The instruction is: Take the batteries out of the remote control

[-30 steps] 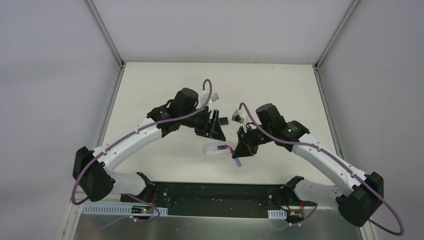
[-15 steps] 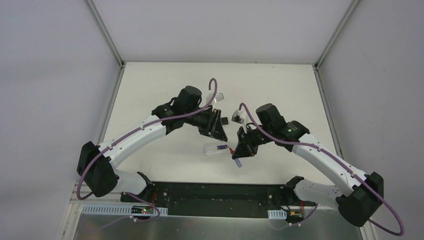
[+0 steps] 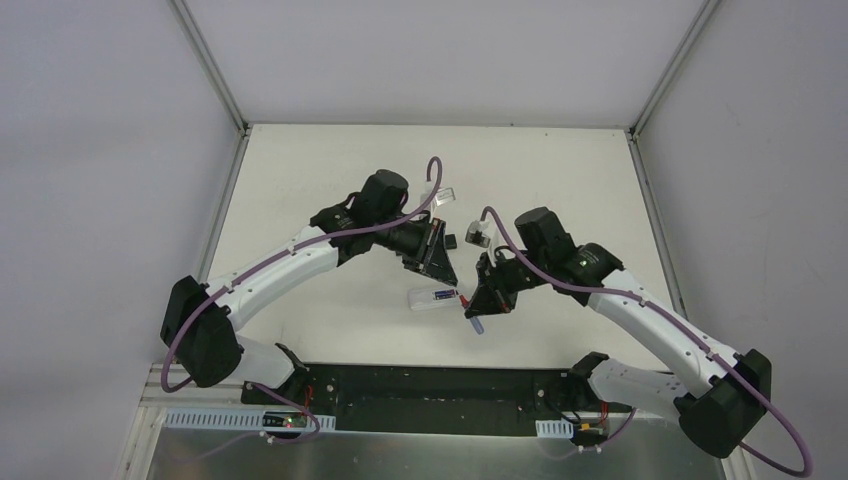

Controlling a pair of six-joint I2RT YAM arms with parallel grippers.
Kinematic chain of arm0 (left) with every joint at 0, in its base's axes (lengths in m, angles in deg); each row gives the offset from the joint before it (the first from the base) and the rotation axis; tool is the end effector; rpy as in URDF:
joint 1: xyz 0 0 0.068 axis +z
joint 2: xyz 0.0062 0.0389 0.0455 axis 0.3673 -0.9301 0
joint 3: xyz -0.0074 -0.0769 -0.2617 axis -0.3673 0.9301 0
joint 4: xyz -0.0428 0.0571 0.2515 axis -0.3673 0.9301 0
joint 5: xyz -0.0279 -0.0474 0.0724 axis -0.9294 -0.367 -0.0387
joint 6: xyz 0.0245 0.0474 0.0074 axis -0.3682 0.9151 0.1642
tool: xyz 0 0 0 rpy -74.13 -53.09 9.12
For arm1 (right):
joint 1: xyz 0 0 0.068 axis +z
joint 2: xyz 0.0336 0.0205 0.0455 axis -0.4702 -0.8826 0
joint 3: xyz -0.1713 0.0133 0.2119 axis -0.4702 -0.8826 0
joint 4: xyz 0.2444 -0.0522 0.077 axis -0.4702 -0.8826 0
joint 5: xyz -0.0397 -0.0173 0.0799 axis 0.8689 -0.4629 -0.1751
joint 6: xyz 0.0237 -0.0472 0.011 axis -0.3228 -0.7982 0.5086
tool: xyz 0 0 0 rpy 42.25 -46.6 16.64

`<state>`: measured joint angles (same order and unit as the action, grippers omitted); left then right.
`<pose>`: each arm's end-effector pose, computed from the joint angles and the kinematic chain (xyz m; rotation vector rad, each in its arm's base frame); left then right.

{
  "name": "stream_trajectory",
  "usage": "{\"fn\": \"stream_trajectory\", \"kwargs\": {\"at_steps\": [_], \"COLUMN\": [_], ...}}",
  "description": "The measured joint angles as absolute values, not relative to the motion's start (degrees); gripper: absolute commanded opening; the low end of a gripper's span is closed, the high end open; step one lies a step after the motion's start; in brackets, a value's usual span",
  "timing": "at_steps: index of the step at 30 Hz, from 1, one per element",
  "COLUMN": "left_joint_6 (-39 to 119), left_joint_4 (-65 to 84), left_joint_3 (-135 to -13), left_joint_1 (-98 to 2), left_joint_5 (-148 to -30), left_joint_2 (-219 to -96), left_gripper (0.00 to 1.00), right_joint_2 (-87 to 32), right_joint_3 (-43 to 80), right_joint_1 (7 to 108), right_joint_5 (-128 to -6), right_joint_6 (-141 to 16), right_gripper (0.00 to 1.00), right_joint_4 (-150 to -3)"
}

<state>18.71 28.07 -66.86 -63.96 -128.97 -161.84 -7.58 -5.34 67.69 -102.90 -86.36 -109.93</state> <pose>0.2095 -0.2273 0.3201 0.7684 2.2405 -1.6144 0.1507 0.1570 0.2978 -1.4241 1.8008 1.0886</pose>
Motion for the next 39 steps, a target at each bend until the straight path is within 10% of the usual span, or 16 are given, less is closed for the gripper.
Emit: {"fn": "stream_trajectory", "kwargs": {"at_steps": [13, 23, 39], "left_joint_6": [18.7, 18.6, 8.8], "left_joint_4": [27.0, 26.0, 15.4], "left_joint_3": [-66.9, -65.6, -51.0], "left_joint_1": [-64.0, -64.0, -50.5], "left_joint_5": [-130.0, -125.6, -112.5], "left_joint_2": [-162.0, -161.7, -142.5], "left_gripper": [0.0, 0.0, 0.0], "right_joint_2": [-7.3, -7.3, 2.2], "right_joint_3": [-5.3, -5.9, -21.4], "right_joint_1": [67.7, 67.7, 54.8], "right_joint_5": [-102.9, -98.1, -91.6], "right_joint_6": [-86.7, -82.8, -48.6], "right_gripper": [0.0, 0.89, 0.95], "right_joint_4": [-109.8, -107.9, -85.0]}}
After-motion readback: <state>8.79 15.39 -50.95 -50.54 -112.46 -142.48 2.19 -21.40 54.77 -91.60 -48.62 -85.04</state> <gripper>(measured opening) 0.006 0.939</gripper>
